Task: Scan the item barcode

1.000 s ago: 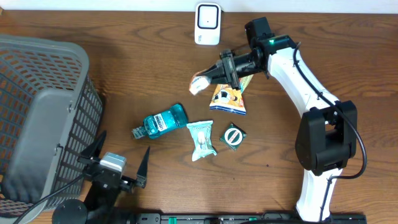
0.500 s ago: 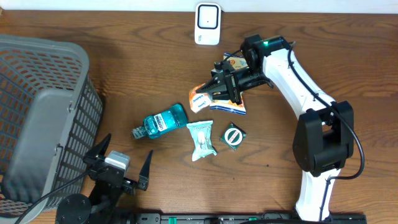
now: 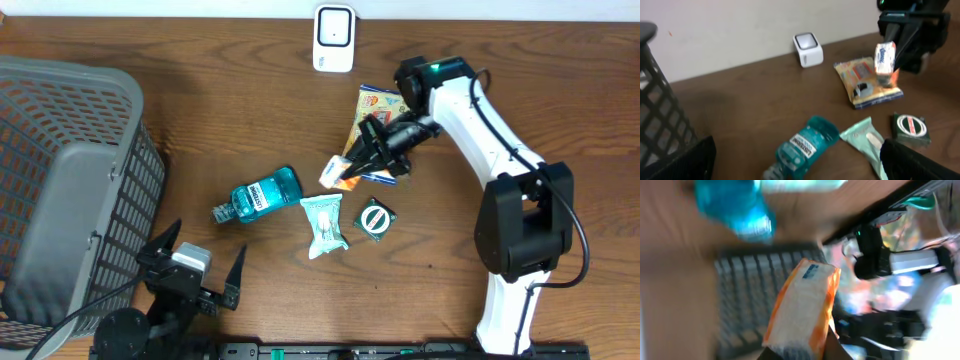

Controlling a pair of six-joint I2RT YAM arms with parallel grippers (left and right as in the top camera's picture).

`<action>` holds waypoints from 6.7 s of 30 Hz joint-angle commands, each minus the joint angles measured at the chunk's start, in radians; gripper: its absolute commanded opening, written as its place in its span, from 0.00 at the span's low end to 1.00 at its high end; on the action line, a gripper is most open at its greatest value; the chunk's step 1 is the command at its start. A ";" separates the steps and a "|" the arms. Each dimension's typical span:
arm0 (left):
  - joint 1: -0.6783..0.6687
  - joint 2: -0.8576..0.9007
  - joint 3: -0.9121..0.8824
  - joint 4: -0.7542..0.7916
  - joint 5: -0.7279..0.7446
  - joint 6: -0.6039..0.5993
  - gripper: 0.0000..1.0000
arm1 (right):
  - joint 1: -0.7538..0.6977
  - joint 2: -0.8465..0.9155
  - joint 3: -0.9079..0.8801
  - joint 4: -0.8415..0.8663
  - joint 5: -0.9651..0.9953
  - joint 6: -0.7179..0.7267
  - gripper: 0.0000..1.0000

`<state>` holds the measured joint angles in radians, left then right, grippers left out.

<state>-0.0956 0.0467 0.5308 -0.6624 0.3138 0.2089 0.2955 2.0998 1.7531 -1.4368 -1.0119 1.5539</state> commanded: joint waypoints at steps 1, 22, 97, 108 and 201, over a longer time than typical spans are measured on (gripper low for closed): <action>-0.004 0.003 -0.006 -0.026 0.015 -0.004 0.98 | -0.008 0.006 0.006 -0.005 0.148 0.372 0.02; -0.004 0.003 -0.126 -0.041 0.015 -0.005 0.98 | -0.037 0.171 0.002 -0.266 0.195 -0.200 0.02; -0.004 0.050 -0.527 0.623 0.101 0.269 0.98 | 0.048 0.086 0.027 1.256 0.771 -0.914 0.01; -0.004 0.050 -0.527 0.623 0.101 0.269 0.98 | 0.034 0.286 0.280 1.310 0.766 -0.880 0.01; -0.004 0.050 -0.527 0.623 0.101 0.269 0.98 | 0.155 0.217 0.362 0.308 1.319 -1.080 0.99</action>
<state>-0.0956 0.0963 0.0303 -0.0196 0.3946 0.4721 0.4309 2.2536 2.1017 -1.1286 0.2371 0.4847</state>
